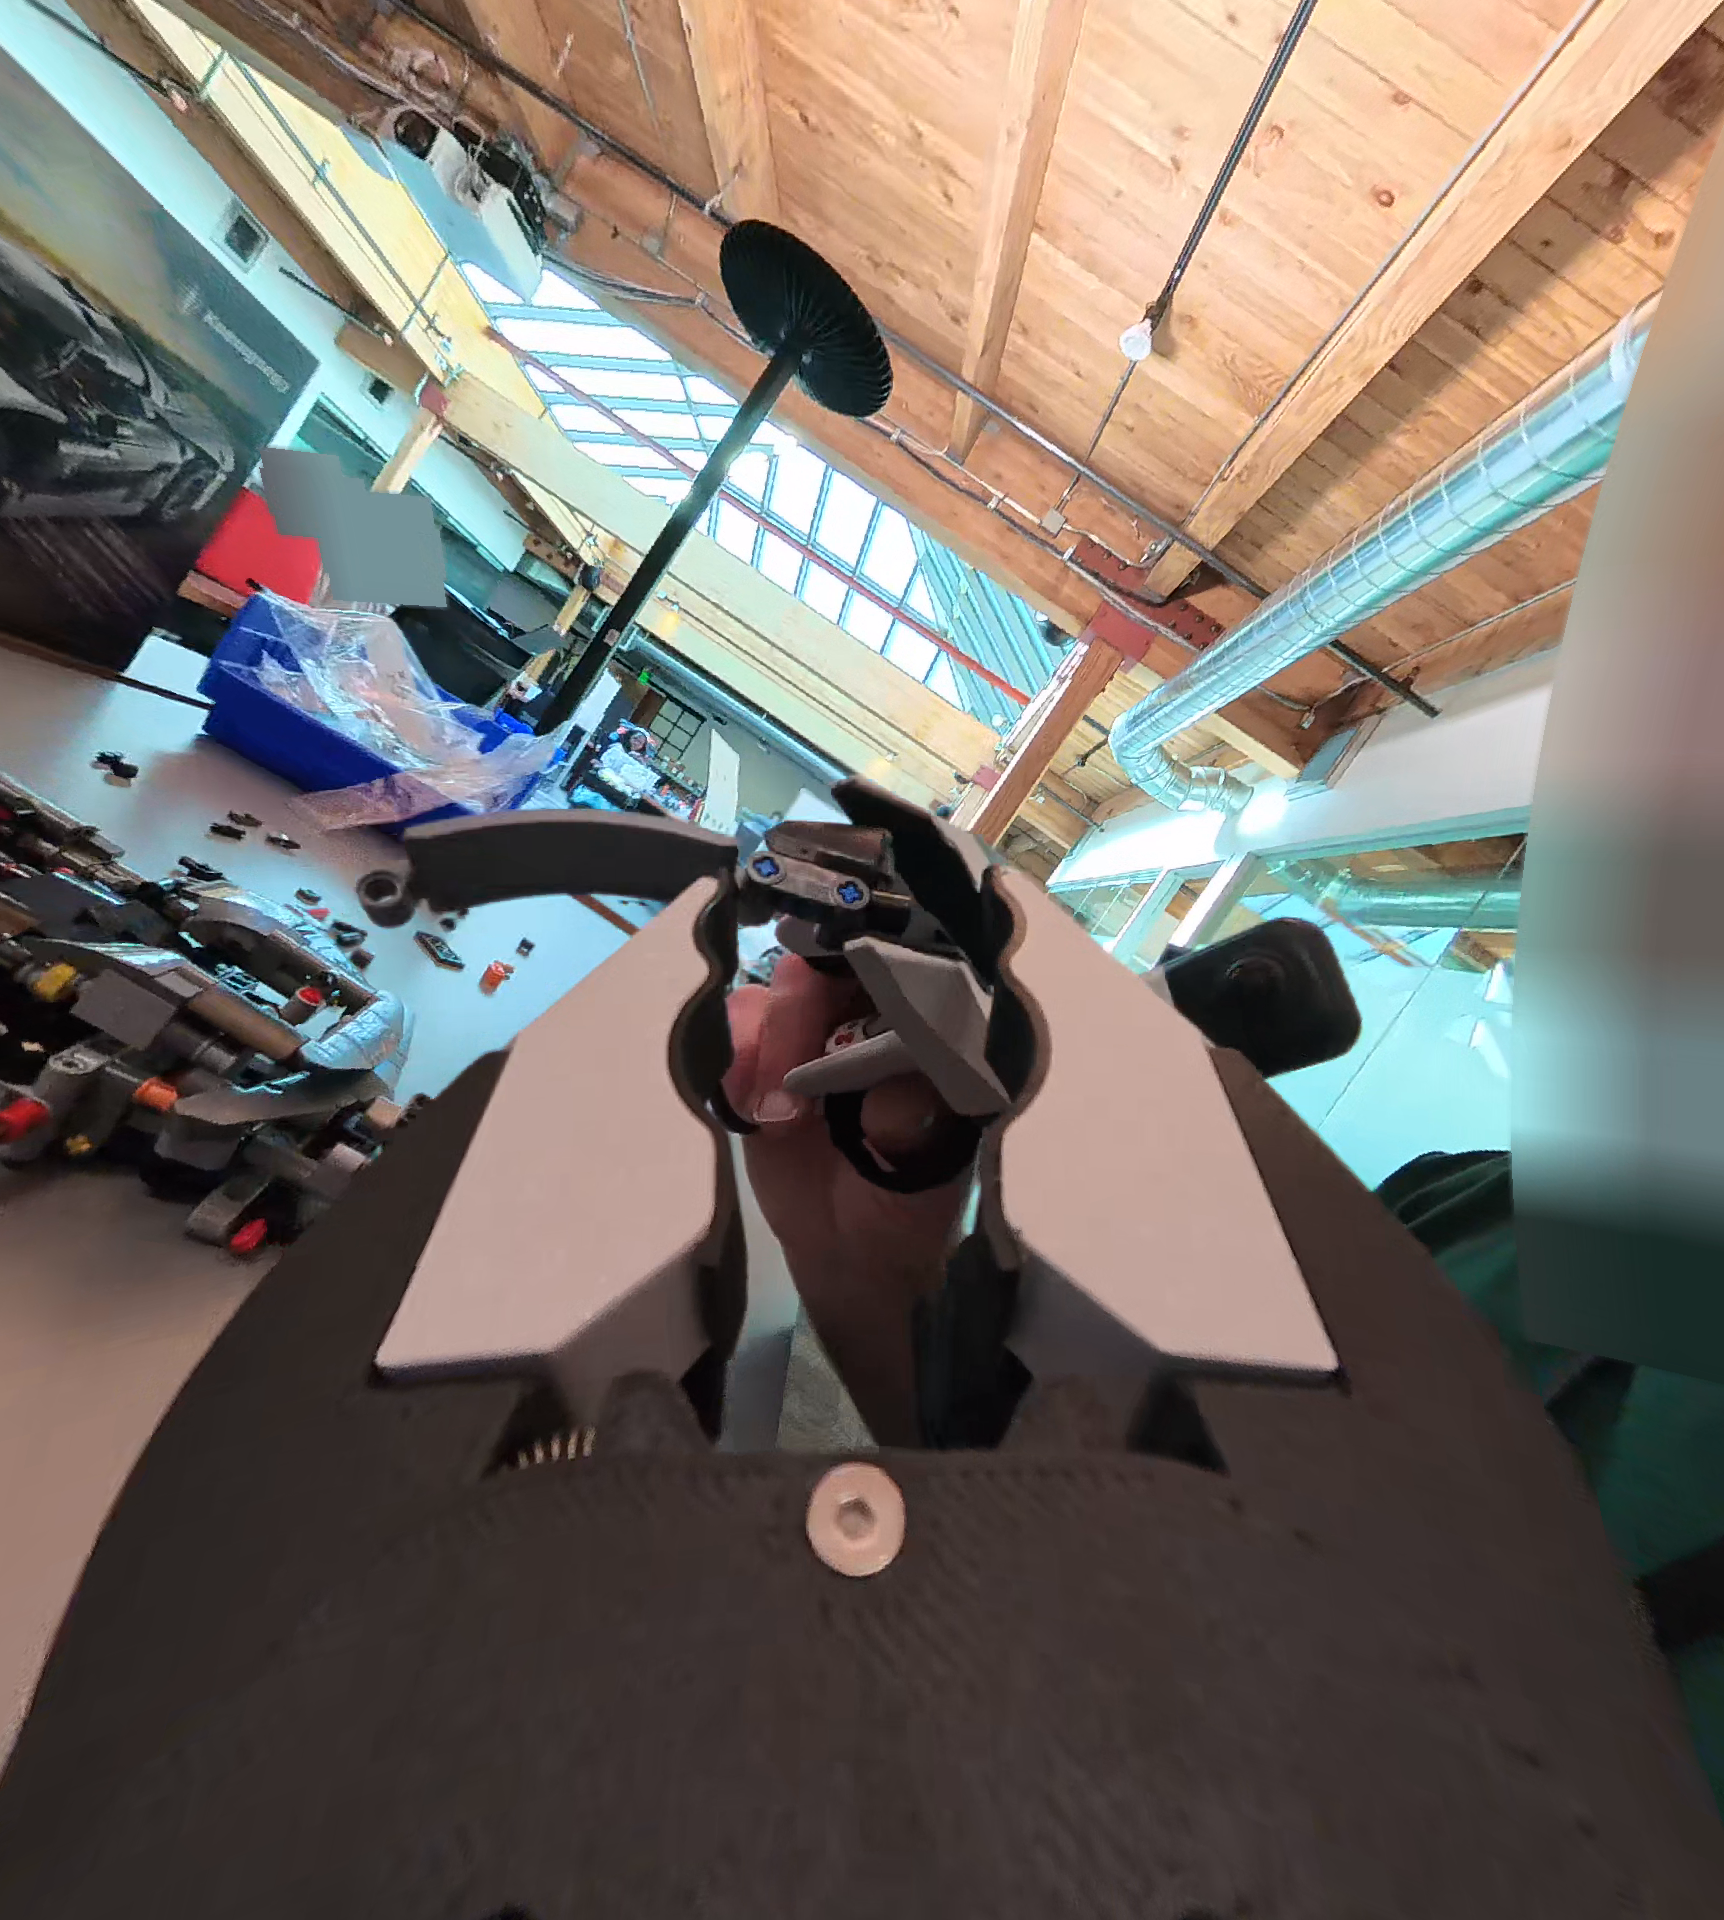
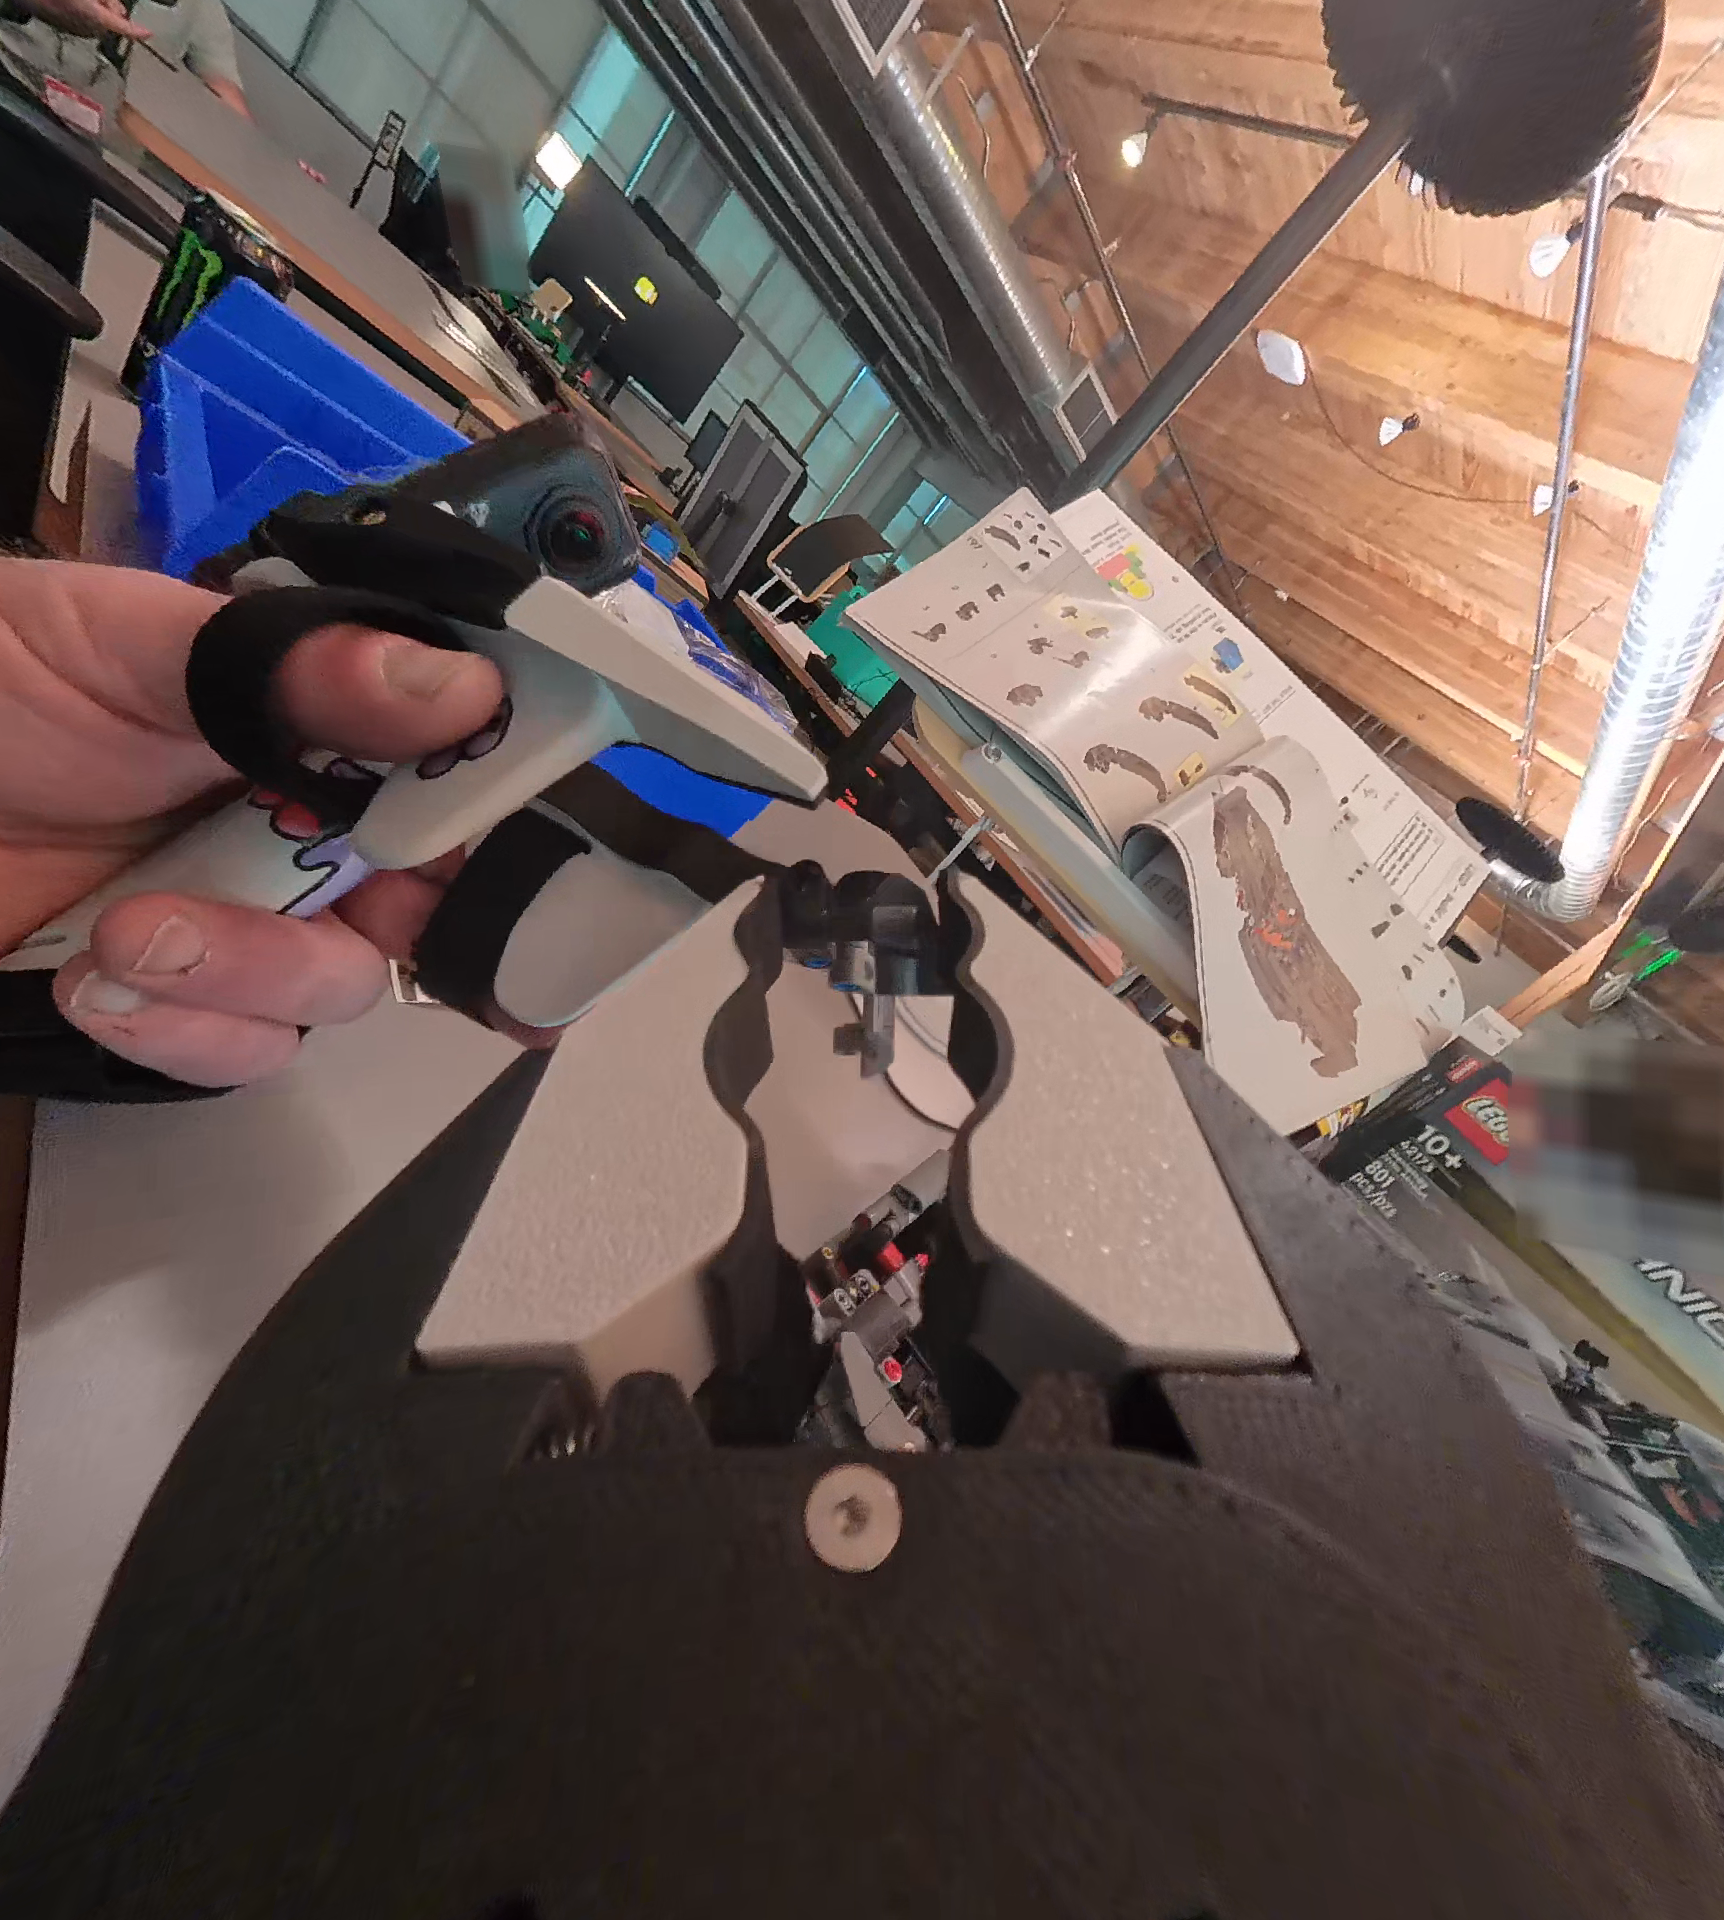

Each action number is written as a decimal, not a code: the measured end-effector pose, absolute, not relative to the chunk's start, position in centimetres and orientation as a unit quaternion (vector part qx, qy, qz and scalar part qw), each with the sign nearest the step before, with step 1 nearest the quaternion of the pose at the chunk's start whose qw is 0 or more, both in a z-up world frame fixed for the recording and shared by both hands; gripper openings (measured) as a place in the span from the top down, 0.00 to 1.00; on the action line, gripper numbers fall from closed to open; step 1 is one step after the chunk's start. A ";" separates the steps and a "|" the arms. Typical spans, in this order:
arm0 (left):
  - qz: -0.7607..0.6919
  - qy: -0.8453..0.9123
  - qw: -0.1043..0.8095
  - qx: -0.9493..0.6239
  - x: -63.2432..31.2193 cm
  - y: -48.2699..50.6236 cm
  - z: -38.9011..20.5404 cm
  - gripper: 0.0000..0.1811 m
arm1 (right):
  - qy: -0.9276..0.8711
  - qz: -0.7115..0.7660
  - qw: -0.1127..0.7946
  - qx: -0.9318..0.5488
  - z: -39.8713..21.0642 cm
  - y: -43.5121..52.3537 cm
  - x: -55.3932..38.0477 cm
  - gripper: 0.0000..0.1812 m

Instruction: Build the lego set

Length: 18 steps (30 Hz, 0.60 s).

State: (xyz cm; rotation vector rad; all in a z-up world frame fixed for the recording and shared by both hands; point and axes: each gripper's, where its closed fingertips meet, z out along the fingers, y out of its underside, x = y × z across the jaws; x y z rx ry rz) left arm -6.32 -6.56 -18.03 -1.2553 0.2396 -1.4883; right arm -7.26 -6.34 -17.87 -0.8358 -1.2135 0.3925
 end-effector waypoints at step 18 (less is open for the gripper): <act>-0.635 0.108 0.526 -0.556 -6.5 -6.2 -19.7 0.82 | -0.615 0.165 0.672 -0.378 -18.7 -6.8 -8.3 0.85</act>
